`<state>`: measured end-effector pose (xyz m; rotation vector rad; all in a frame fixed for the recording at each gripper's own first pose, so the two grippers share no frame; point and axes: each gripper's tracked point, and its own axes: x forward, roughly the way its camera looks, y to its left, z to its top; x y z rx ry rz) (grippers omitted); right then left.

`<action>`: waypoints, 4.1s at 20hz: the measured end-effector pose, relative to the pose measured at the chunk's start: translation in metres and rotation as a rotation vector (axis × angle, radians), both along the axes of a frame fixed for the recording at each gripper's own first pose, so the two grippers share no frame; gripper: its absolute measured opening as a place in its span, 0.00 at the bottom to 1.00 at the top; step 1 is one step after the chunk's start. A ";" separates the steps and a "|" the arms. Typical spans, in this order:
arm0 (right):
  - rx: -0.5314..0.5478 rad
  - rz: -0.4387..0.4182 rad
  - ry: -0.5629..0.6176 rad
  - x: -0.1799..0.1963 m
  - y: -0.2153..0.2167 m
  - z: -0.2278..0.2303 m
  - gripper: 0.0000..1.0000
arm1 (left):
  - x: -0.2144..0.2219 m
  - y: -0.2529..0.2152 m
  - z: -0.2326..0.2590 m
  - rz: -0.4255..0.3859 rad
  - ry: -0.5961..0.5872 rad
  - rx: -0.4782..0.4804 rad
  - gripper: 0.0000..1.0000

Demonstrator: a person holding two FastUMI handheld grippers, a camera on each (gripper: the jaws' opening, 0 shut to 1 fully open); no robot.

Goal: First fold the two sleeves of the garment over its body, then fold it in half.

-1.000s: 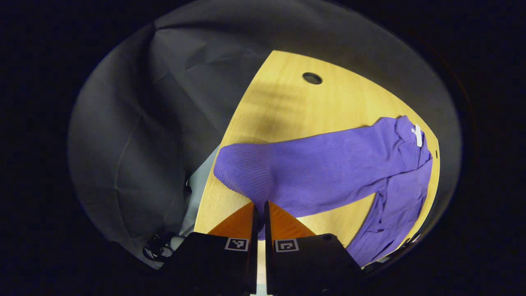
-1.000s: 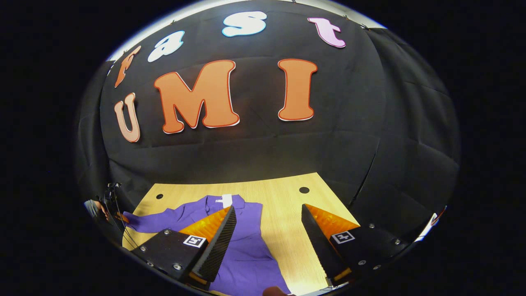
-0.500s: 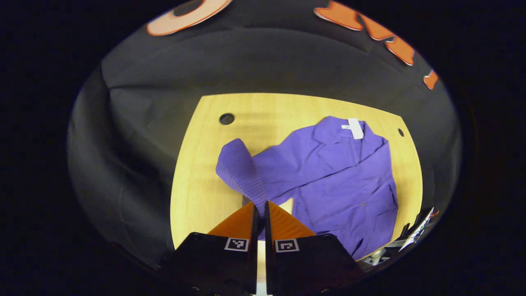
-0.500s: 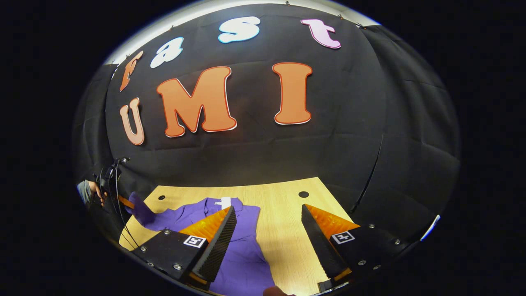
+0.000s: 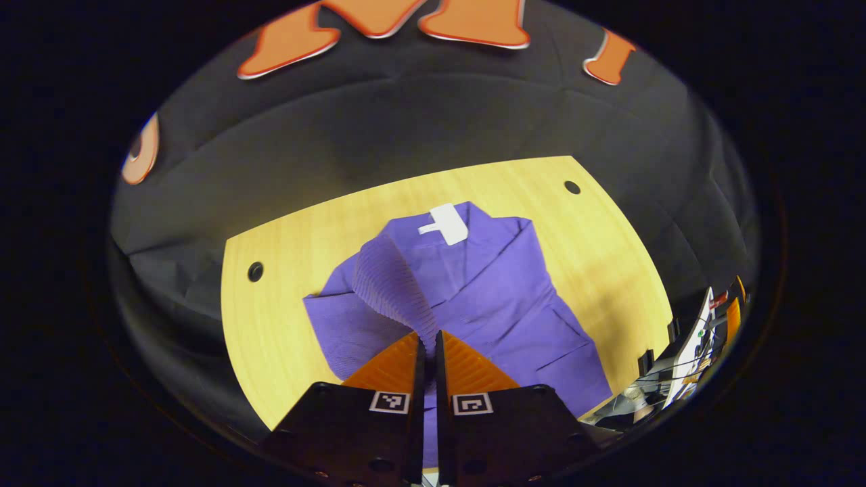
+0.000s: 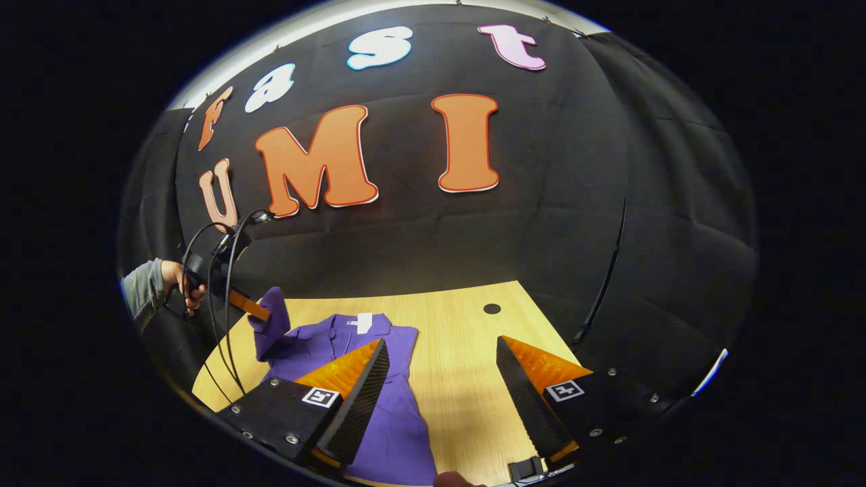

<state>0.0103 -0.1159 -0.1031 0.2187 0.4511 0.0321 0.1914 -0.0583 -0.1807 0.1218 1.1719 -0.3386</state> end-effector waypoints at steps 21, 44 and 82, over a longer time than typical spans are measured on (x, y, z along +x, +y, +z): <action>0.030 0.099 0.009 0.034 0.007 -0.032 0.95 | -0.016 -0.080 0.060 0.040 -0.487 -0.156 0.93; -0.064 0.213 0.340 -0.070 0.096 -0.159 0.95 | -0.234 0.118 -0.003 0.343 -0.669 0.064 0.97; 0.217 0.248 0.980 -0.176 0.137 -0.271 0.05 | -0.335 -0.038 -0.158 0.286 0.508 0.013 0.10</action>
